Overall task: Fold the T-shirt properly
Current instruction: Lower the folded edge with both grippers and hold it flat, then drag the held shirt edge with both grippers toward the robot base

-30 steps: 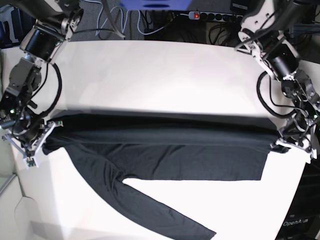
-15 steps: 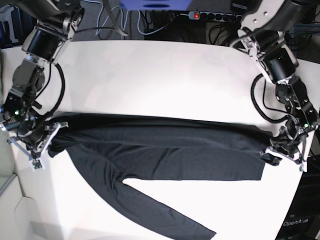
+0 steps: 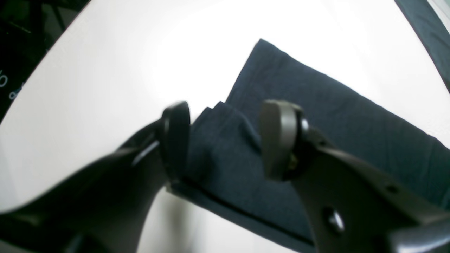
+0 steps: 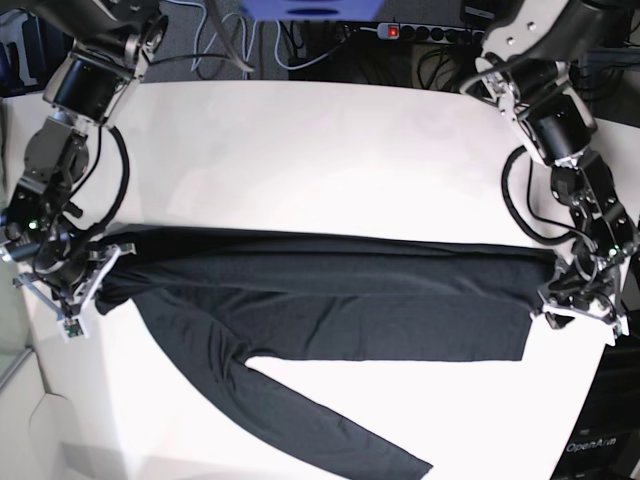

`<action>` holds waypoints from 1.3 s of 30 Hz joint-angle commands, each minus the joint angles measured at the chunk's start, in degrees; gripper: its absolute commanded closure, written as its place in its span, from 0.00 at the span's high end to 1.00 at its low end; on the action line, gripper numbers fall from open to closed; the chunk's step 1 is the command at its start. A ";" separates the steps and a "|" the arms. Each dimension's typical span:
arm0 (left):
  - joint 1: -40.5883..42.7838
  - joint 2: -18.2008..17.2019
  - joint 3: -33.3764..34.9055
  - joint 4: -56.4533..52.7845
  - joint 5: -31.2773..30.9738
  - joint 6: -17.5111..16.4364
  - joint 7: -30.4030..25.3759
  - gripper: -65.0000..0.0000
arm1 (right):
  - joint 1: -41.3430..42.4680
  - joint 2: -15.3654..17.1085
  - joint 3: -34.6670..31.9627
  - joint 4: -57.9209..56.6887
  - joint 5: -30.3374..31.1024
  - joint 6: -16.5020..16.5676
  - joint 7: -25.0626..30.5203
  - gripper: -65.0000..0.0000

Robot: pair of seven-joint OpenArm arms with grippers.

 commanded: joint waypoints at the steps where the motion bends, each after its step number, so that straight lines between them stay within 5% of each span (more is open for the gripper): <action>1: -1.40 -0.90 0.02 0.83 -0.80 -0.20 -1.02 0.49 | 1.29 0.76 0.05 0.93 0.27 -0.23 1.20 0.00; 9: 0.01 -0.90 0.11 0.83 -0.71 -0.20 -1.02 0.49 | 3.58 2.08 0.05 -7.86 0.19 -0.23 1.20 0.01; 20: 0.80 -0.99 0.20 -0.31 -0.80 -0.28 -1.02 0.49 | 5.25 4.45 0.14 -14.89 0.19 -0.23 0.67 0.51; 24: 0.89 -0.99 0.20 -0.31 -0.62 -0.28 -1.02 0.49 | 5.25 5.68 0.49 -14.81 0.19 -0.23 0.59 0.56; 29: 0.71 -0.99 0.20 -0.31 -0.54 -0.28 -1.46 0.49 | 3.58 5.59 1.99 -13.57 0.54 -0.23 1.03 0.50; 34: 0.36 -0.55 0.20 -0.31 -0.45 -0.28 -1.55 0.48 | 3.31 1.81 1.81 -10.94 0.45 -0.23 1.20 0.12; 36: 0.27 -0.55 0.20 -0.31 -0.62 -0.28 -1.55 0.38 | 3.58 0.76 1.64 -10.94 0.36 -0.23 1.20 0.00; 39: -0.87 -0.46 0.37 -0.40 -0.27 -0.20 -1.02 0.09 | 4.02 0.50 -0.91 -11.20 0.27 -0.23 1.20 0.01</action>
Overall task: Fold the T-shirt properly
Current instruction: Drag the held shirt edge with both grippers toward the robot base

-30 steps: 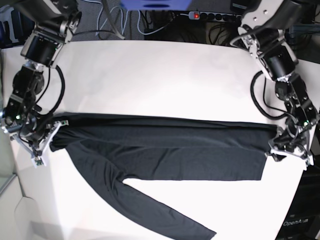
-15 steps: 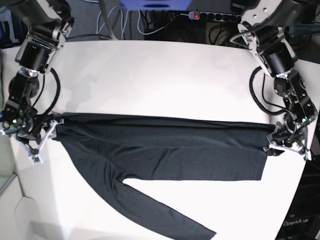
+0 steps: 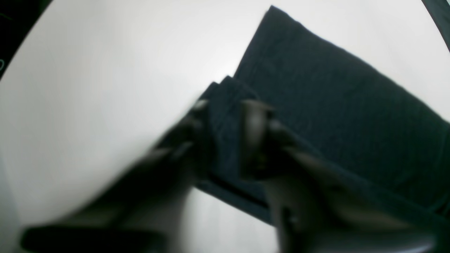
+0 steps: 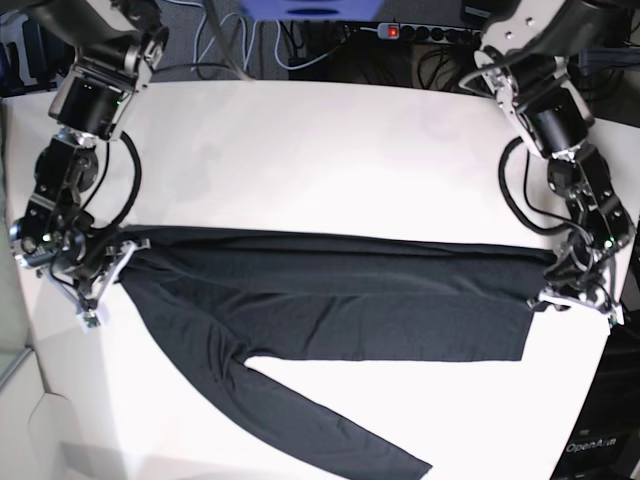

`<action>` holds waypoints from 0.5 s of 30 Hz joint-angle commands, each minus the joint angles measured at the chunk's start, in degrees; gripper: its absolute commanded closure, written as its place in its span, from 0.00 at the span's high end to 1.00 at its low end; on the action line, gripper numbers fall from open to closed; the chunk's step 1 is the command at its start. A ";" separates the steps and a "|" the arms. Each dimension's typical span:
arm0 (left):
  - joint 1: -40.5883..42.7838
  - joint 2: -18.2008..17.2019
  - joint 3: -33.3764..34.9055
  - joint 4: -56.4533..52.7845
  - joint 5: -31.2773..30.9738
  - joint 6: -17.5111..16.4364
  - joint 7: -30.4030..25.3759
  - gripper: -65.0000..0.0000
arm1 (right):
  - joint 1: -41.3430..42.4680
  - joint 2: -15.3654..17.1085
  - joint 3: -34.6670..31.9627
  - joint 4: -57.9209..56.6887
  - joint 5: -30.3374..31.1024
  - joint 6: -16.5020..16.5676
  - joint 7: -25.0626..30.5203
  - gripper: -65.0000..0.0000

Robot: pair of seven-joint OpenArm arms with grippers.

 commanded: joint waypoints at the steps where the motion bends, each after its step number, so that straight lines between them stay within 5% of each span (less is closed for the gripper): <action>1: -2.05 -0.59 1.12 0.84 -0.80 -0.06 -1.04 0.00 | 1.33 0.69 -1.01 0.97 0.27 -0.23 0.81 0.00; 6: -2.32 -1.21 8.33 -3.29 1.40 0.11 -1.57 0.00 | 0.89 0.78 -5.93 0.89 0.19 -0.23 2.21 0.00; 15: -2.40 -0.77 8.86 -8.21 5.27 0.11 -7.11 0.00 | -0.52 0.96 -6.28 -4.65 0.19 -0.23 7.31 0.00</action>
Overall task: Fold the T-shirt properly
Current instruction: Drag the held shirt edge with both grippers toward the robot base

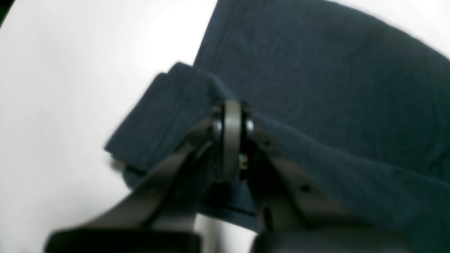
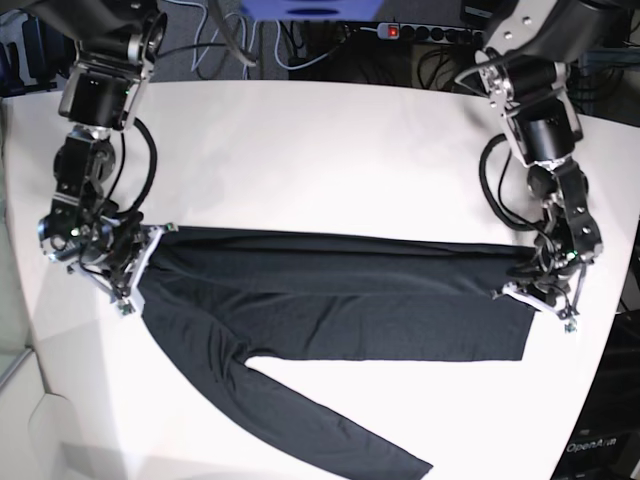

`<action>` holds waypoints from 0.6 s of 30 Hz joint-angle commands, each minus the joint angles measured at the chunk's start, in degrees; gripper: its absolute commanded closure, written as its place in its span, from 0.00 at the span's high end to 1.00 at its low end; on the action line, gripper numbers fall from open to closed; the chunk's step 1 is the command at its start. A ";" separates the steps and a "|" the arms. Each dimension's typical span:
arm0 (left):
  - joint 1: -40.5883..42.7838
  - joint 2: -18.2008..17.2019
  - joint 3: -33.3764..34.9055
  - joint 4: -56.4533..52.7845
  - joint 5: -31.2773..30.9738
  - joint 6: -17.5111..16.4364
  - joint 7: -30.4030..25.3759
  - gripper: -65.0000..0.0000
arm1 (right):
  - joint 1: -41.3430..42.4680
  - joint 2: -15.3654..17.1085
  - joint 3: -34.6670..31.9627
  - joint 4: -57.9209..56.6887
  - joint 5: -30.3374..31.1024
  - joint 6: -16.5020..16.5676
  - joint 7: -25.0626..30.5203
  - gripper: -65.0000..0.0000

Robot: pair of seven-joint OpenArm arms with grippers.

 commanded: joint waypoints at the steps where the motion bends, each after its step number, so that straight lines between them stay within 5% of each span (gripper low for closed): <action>1: -1.40 -0.94 -0.02 0.42 -0.43 -0.06 -1.20 0.00 | 1.36 0.80 0.04 0.08 0.58 -0.25 1.77 0.00; 18: 1.68 -3.67 0.07 -3.36 -0.61 -0.59 -1.29 0.00 | -3.82 4.14 0.47 -4.84 0.58 -0.25 6.16 0.00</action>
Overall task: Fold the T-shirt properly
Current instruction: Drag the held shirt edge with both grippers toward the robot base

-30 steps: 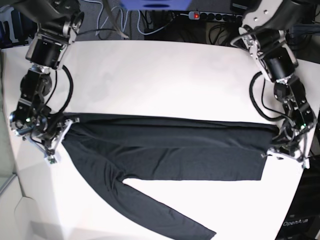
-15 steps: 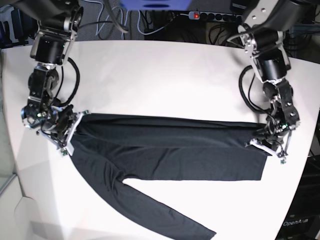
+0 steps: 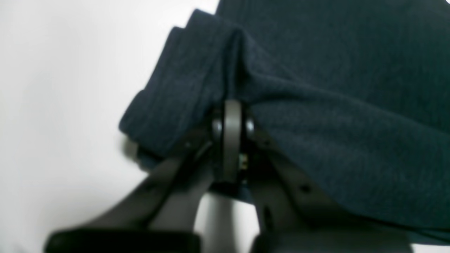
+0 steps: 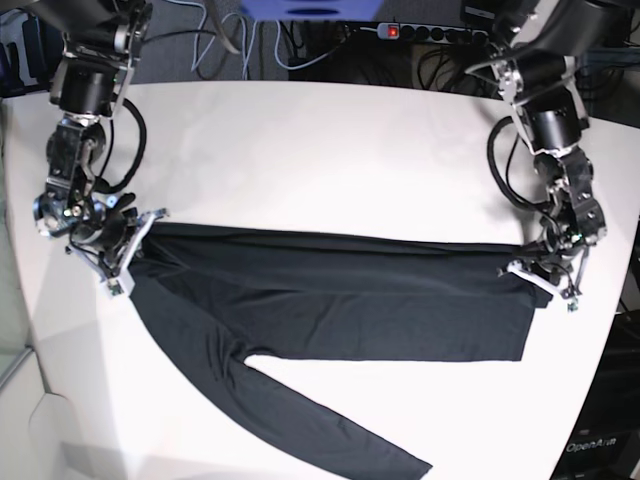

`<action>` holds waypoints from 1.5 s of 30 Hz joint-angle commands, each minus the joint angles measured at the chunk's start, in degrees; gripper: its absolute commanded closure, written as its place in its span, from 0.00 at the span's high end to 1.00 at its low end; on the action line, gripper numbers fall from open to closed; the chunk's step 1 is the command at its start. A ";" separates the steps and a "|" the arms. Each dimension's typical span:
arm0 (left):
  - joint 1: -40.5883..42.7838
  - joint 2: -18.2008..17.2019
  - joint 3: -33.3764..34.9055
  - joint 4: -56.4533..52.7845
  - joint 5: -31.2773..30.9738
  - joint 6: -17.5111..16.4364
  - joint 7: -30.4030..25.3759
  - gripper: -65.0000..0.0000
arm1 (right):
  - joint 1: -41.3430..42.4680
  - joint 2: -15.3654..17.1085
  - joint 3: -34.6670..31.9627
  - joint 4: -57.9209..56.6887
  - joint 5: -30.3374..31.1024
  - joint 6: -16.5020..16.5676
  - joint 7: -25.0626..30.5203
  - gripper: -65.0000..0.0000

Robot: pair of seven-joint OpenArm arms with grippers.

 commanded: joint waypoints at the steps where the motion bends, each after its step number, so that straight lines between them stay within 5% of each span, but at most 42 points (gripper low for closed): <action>1: -0.20 -0.83 -0.04 0.99 0.55 0.15 0.70 0.00 | -0.84 0.87 0.15 0.34 -1.45 -0.03 -2.30 0.00; 14: 8.86 -1.00 0.05 3.19 0.64 -0.11 1.22 0.00 | -9.98 1.75 2.87 1.66 -1.28 -0.03 -0.10 0.00; 21: 16.24 -1.00 -0.39 14.35 0.64 -6.09 5.44 0.00 | -18.77 1.31 3.58 10.63 -1.19 -0.03 2.19 0.00; 33: 30.04 -0.74 -0.48 28.95 0.37 -6.09 7.82 0.00 | -28.97 -0.72 9.29 17.84 -1.19 -0.03 2.54 0.00; 45: 37.16 -0.39 -1.53 37.39 0.20 -6.09 7.82 0.00 | -34.24 -2.91 14.12 18.54 -1.19 -0.03 11.42 0.00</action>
